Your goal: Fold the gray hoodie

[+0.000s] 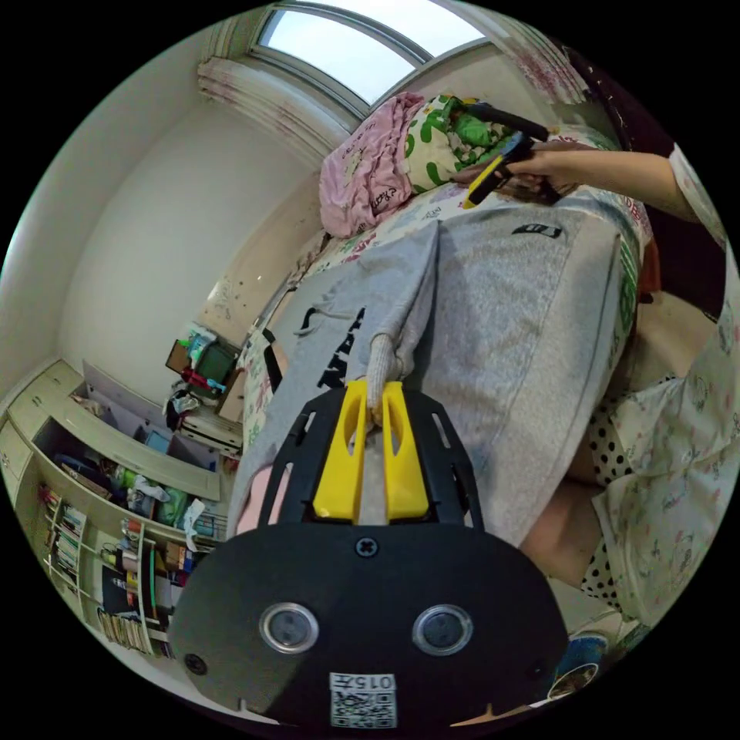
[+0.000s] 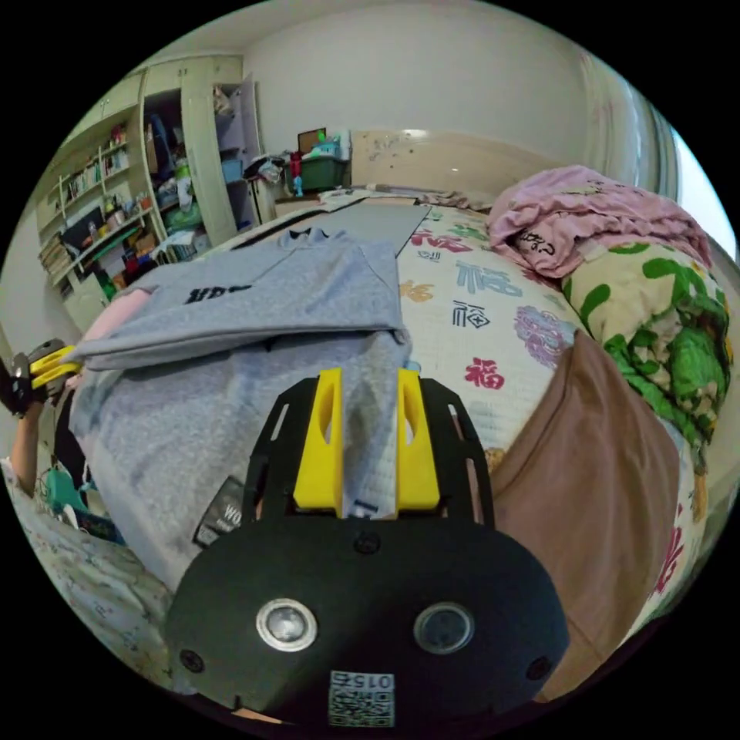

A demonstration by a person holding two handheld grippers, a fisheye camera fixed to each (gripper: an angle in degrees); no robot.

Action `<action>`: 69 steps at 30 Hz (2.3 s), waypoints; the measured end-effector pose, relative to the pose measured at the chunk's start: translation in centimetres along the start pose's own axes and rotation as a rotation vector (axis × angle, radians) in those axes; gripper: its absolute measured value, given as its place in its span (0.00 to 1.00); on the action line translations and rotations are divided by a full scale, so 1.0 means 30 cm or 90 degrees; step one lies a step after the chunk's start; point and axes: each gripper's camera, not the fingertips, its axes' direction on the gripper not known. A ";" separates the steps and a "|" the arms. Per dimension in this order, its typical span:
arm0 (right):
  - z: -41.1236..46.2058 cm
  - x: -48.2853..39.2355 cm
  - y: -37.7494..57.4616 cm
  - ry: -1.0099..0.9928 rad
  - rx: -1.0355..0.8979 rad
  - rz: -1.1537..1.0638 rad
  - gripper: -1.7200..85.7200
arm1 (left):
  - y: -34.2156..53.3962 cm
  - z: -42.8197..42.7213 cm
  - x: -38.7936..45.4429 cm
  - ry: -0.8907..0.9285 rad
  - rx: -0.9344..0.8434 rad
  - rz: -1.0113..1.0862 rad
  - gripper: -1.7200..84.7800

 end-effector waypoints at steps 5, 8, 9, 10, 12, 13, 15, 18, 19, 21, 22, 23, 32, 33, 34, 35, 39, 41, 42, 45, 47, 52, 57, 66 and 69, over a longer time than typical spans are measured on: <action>0.275 -0.004 -0.032 0.143 -0.057 -0.103 0.13 | 0.048 0.008 0.113 0.031 -0.011 -0.002 0.03; 0.395 0.053 -0.009 0.149 -0.082 -0.112 0.10 | 0.055 0.028 0.183 0.026 -0.025 0.018 0.03; 0.418 0.069 0.000 0.154 -0.090 -0.110 0.09 | 0.060 0.037 0.202 0.032 -0.027 0.025 0.03; 0.466 0.107 0.023 0.163 -0.112 -0.104 0.07 | 0.062 0.043 0.209 0.039 -0.028 0.028 0.03; 0.515 0.165 0.074 0.158 -0.109 -0.091 0.04 | 0.083 0.077 0.238 0.067 -0.030 0.038 0.04; 0.540 0.202 0.109 0.152 -0.102 -0.077 0.04 | 0.091 0.090 0.245 0.071 -0.034 0.040 0.04; 0.576 0.246 0.162 0.146 -0.098 -0.061 0.04 | 0.127 0.141 0.273 0.082 -0.047 0.046 0.04; 0.594 0.298 0.239 0.148 -0.100 -0.057 0.05 | 0.185 0.193 0.272 0.101 -0.057 0.021 0.05; 0.589 0.328 0.276 0.145 -0.116 -0.038 0.06 | 0.202 0.198 0.265 0.108 -0.056 0.011 0.06; 0.561 0.375 0.353 0.159 -0.127 0.012 0.08 | 0.296 0.192 0.198 0.150 -0.040 -0.057 0.09; 0.514 0.381 0.428 0.154 -0.101 0.011 0.08 | 0.327 0.185 0.171 0.165 -0.027 -0.081 0.10; 0.455 0.369 0.500 0.144 -0.069 -0.002 0.08 | 0.391 0.172 0.112 0.195 0.008 -0.132 0.10; 0.082 -0.016 0.831 -0.234 0.163 -0.215 0.06 | 0.538 0.494 -0.154 0.323 0.067 -0.376 0.11; 0.084 -0.046 0.841 -0.255 0.160 -0.227 0.06 | 0.534 0.581 -0.136 0.355 0.040 -0.374 0.11; 0.098 -0.096 0.860 -0.288 0.154 -0.242 0.06 | 0.533 0.623 -0.122 0.363 0.021 -0.373 0.11; 0.128 -0.140 0.878 -0.303 0.136 -0.260 0.05 | 0.536 0.695 -0.084 0.368 -0.014 -0.364 0.11; 0.274 -0.199 0.949 -0.267 -0.021 -0.243 0.02 | 0.590 0.818 0.090 0.287 -0.100 -0.296 0.10; 0.340 -0.179 1.050 -0.255 -0.086 -0.238 0.02 | 0.645 0.836 0.129 0.279 -0.080 -0.301 0.10; 0.340 -0.163 1.076 -0.256 -0.083 -0.232 0.02 | 0.679 0.850 0.142 0.286 -0.075 -0.312 0.10; 0.339 -0.083 1.160 -0.285 -0.095 -0.201 0.01 | 0.743 0.885 0.180 0.294 -0.069 -0.327 0.10; 0.325 -0.053 1.193 -0.268 -0.106 -0.211 0.01 | 0.774 0.901 0.206 0.298 -0.066 -0.334 0.11; 0.222 -0.051 1.247 -0.160 -0.038 -0.226 0.01 | 0.955 0.822 0.164 0.360 0.041 -0.430 0.12; 0.129 -0.077 1.253 -0.133 0.053 -0.238 0.01 | 1.470 0.610 -0.136 0.193 0.231 -0.738 0.12; 0.311 -0.103 1.229 -0.216 -0.084 -0.228 0.01 | 2.083 0.832 -0.545 0.066 0.084 -1.109 0.17; 0.313 -0.086 1.221 -0.218 -0.090 -0.222 0.01 | 2.120 0.999 -0.598 0.114 0.053 -1.188 0.18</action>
